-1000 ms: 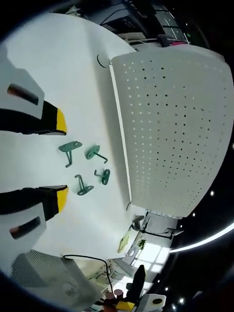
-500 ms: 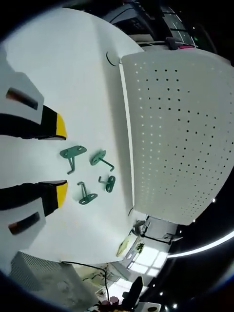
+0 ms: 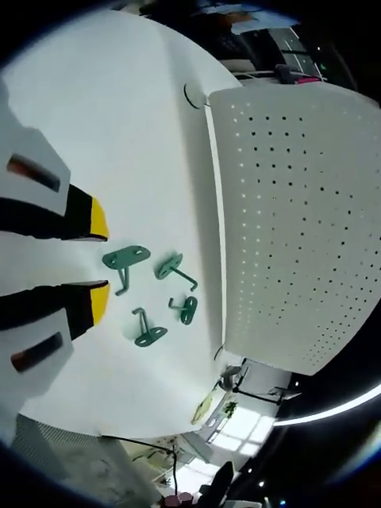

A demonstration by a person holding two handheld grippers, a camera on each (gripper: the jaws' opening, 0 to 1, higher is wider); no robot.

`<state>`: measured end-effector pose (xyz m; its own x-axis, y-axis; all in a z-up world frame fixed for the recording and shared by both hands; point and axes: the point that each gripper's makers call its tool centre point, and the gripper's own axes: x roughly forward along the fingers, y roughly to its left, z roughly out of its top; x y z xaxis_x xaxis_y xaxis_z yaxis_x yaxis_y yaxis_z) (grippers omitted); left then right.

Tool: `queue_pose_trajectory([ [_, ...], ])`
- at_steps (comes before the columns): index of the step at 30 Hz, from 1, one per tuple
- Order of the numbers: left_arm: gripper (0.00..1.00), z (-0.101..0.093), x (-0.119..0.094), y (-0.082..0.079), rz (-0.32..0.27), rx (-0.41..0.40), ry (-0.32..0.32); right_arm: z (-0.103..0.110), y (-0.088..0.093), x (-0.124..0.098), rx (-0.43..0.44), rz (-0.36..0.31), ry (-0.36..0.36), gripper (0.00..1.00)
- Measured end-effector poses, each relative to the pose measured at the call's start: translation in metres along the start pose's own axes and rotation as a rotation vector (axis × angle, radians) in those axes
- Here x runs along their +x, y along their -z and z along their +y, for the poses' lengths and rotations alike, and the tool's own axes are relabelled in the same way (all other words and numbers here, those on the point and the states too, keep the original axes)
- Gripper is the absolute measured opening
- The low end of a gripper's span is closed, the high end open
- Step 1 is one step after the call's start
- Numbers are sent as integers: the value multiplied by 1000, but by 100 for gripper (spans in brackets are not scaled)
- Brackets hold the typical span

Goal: Insert the hook assembly into the mounting plate slot until the hook locks in place.

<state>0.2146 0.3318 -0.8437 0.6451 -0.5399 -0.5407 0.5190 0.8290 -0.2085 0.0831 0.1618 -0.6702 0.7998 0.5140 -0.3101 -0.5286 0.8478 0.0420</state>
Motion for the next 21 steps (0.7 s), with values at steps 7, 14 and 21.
queue_pose_trajectory([
  [7, 16, 1, 7, 2, 4, 24, -20, -3, -1, 0, 3, -3, 10, 71],
  [14, 9, 1, 8, 0, -26, 38, -26, -2, 1, -1, 7, 3, 12, 71],
  [21, 5, 5, 9, -2, -31, 63, -46, -4, 1, -1, 8, 2, 16, 71],
])
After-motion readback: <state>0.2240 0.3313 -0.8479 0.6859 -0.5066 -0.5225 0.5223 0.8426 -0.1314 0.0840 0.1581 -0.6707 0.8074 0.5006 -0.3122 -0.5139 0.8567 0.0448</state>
